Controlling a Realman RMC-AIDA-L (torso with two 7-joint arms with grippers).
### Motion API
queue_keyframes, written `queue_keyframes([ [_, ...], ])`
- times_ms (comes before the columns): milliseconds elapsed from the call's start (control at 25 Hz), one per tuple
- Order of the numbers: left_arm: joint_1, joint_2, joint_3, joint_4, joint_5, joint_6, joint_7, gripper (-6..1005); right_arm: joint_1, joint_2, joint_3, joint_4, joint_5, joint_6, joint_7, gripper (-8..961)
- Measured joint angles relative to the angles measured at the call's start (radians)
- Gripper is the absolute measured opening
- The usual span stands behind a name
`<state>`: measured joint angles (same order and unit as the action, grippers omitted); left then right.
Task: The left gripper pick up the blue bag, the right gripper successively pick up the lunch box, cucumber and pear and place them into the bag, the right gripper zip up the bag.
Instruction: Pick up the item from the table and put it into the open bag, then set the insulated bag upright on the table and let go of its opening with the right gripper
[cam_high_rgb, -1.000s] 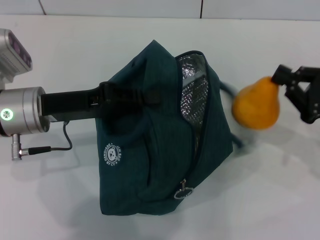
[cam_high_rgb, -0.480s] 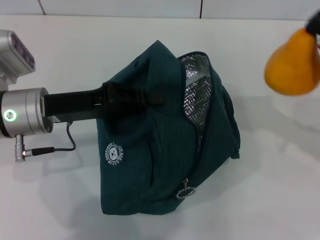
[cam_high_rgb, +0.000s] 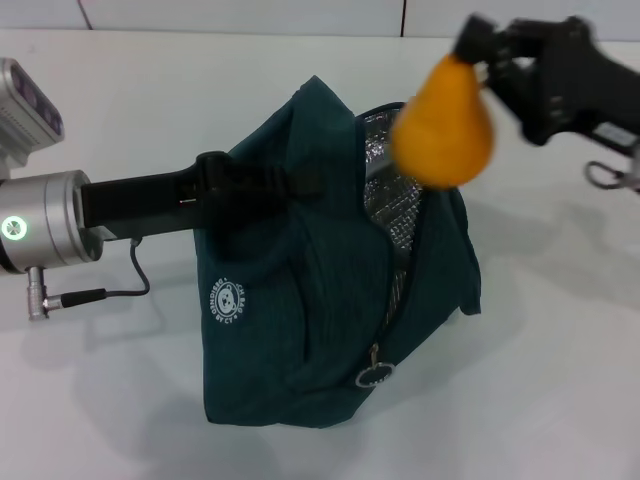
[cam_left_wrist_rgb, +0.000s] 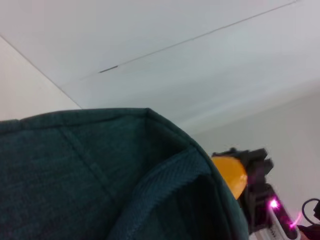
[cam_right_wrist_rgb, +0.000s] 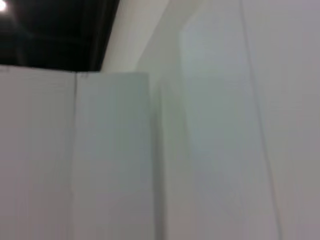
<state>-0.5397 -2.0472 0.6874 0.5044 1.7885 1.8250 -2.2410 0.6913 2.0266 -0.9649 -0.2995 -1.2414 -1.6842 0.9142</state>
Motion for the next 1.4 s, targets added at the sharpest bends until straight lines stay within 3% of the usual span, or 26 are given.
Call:
queue_keyframes([
  [320, -0.004, 0.002, 0.0, -0.009, -0.014, 0.001, 0.001, 37, 0.087, 0.001, -0.193, 0.063, 0.044, 0.053, -0.004, 103],
  [600, -0.003, 0.006, 0.0, -0.019, -0.026, 0.002, 0.004, 37, 0.079, 0.001, -0.335, 0.056, 0.131, 0.056, -0.001, 113],
  [1240, -0.001, 0.007, 0.0, -0.018, -0.026, 0.0, 0.004, 36, -0.007, -0.002, -0.359, 0.009, 0.177, 0.048, 0.166, 136],
  [1400, 0.001, 0.008, 0.0, -0.018, -0.026, -0.001, 0.004, 36, -0.07, -0.011, -0.359, 0.001, 0.264, 0.063, 0.27, 406],
])
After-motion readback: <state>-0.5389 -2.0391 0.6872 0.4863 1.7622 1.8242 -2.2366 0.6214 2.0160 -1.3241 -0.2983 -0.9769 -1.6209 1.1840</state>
